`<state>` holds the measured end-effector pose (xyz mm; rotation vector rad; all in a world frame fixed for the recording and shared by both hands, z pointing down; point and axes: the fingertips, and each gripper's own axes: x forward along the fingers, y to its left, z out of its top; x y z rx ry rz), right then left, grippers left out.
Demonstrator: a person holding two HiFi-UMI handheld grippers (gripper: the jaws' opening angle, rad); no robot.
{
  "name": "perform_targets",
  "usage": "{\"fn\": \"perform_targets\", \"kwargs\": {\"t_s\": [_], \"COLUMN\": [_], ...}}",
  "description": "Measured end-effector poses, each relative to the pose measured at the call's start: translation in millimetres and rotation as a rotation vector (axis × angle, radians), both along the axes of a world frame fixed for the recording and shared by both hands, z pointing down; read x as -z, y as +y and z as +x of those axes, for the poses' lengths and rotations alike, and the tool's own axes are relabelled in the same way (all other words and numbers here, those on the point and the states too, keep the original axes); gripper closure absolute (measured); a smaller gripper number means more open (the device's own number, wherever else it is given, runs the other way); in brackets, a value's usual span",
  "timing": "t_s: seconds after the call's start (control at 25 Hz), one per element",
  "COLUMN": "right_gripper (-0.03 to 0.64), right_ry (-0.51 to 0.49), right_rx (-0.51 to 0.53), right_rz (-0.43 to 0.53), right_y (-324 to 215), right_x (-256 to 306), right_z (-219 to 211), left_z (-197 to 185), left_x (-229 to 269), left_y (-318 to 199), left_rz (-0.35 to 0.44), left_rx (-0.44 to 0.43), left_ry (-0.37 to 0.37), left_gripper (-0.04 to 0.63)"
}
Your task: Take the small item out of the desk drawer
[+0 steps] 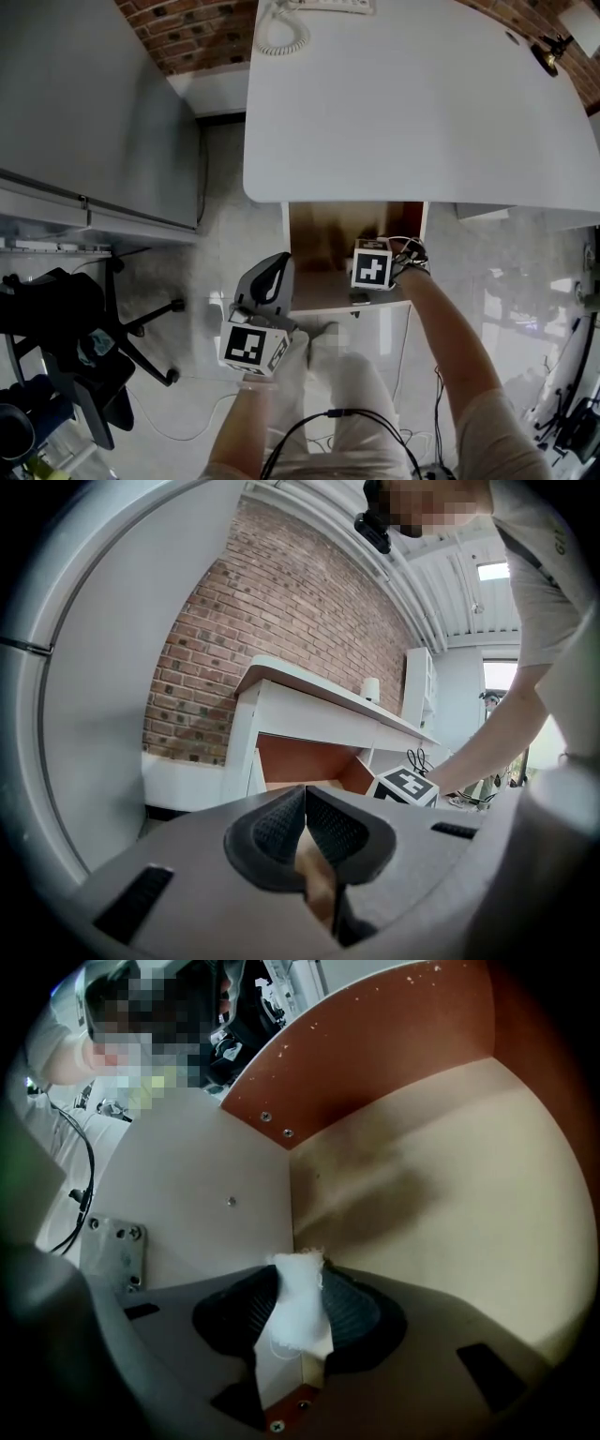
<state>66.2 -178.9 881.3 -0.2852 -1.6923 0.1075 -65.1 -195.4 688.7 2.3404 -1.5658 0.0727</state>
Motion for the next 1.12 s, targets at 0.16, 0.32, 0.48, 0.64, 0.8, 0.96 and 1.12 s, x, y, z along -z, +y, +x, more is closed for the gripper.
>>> {"fn": "perform_targets", "kwargs": {"t_s": [0.16,0.32,0.48,0.64,0.8,0.96,1.12], "right_gripper": [0.462,0.466,0.466,0.466,0.466,0.466,0.466], "right_ry": [0.000,-0.030,-0.077,-0.127,-0.176,-0.214,-0.254], "right_rx": [-0.004,0.005,-0.038,-0.109,-0.164,-0.241,-0.325], "right_rz": [0.022,0.103,0.153,0.175,0.197,0.206,0.208], "right_y": [1,-2,-6,-10,-11,-12,-8], "right_x": [1,3,18,42,68,94,117], "right_z": [6,7,10,12,10,11,12], "left_z": [-1,-1,1,2,5,6,8], "left_x": [-3,-4,2,14,32,50,65], "left_y": [1,0,1,2,3,2,4], "left_rz": [-0.005,-0.011,-0.020,-0.030,-0.031,-0.030,-0.032], "left_rx": [0.005,0.007,0.004,0.007,0.004,-0.003,-0.004], "left_ry": [-0.001,-0.001,-0.004,-0.005,-0.010,-0.017,-0.022], "left_gripper": [0.591,0.591,0.591,0.589,0.590,0.589,0.590]}}
